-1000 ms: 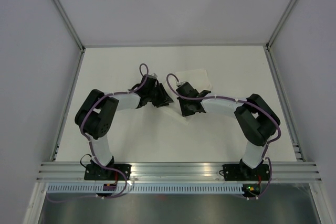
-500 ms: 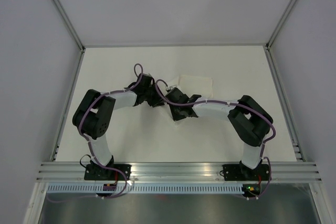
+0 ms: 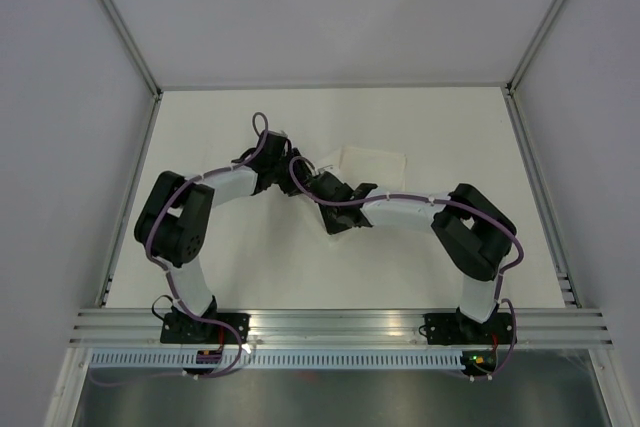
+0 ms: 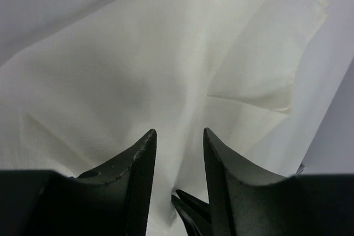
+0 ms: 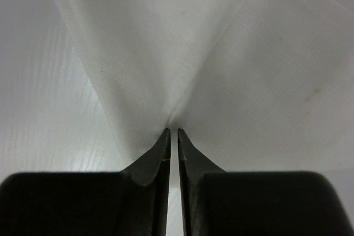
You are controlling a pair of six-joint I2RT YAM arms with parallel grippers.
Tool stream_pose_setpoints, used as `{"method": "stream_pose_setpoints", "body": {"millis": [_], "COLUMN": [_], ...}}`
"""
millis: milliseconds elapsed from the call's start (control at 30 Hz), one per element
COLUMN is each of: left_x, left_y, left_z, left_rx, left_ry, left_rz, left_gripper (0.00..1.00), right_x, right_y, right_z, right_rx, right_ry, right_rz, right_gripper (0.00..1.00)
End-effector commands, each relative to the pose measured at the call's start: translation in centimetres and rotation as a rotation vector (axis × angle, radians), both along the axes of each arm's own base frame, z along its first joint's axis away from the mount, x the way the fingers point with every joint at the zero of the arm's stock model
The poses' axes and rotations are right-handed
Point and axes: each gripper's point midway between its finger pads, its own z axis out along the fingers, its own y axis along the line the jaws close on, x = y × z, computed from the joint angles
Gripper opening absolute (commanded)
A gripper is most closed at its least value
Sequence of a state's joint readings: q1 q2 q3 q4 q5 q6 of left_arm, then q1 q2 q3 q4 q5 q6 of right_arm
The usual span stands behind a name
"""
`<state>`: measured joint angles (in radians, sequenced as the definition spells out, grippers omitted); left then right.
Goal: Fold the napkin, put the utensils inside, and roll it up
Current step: Fold the napkin at the center of the board, then roll the napkin at the center of the board.
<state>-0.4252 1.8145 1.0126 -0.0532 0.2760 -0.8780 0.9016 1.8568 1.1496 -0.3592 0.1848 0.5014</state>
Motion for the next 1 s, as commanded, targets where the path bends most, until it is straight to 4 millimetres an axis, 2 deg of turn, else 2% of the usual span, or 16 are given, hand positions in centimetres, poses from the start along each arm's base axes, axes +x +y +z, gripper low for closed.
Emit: {"method": "stream_pose_setpoints", "body": {"millis": [0,67,200,233,333,367,433,467,533,567,767,967], "left_x": [3.7,4.9,6.1,6.1,5.8,5.3,5.0,4.3,4.0,3.7,3.2,2.9], "left_y": [-1.4,-1.2,0.8,1.4,4.4,5.6,7.4,8.1,9.0,9.3,10.0,9.6], "left_z": [7.6,9.8,12.0,12.0,11.5,10.2,9.6,8.3,7.7,7.2,6.1,4.7], "left_rx": [-0.097,-0.125,-0.124,-0.115,-0.055,-0.027,-0.019,-0.005,0.001,0.008,0.011,0.004], "left_ry": [-0.187,-0.227,-0.246,-0.242,-0.219,-0.195,-0.179,-0.152,-0.145,-0.137,-0.127,-0.099], "left_rz": [-0.042,-0.029,0.043,0.064,0.180,0.225,0.289,0.306,0.327,0.327,0.328,0.305], "left_gripper": [0.47,0.48,0.48,0.48,0.47,0.47,0.48,0.50,0.54,0.54,0.56,0.56], "right_x": [1.4,1.8,2.7,2.7,3.1,3.5,3.7,4.0,4.2,4.3,3.1,2.6], "right_y": [-0.6,-0.7,-0.1,0.1,0.7,1.0,1.6,2.2,2.7,3.4,5.9,6.7], "right_z": [1.9,2.6,4.8,5.2,6.3,6.8,7.1,7.5,7.5,7.9,6.8,4.9], "right_rx": [-0.057,-0.068,-0.046,-0.037,-0.014,-0.008,0.002,0.008,-0.005,-0.010,-0.074,-0.164], "right_ry": [-0.060,-0.077,-0.120,-0.124,-0.146,-0.161,-0.166,-0.184,-0.200,-0.219,-0.255,-0.279], "right_rz": [-0.035,-0.038,-0.037,-0.033,-0.005,0.011,0.034,0.052,0.073,0.101,0.176,0.197], "right_gripper": [0.15,0.17,0.18,0.18,0.21,0.21,0.23,0.24,0.28,0.29,0.40,0.41]}}
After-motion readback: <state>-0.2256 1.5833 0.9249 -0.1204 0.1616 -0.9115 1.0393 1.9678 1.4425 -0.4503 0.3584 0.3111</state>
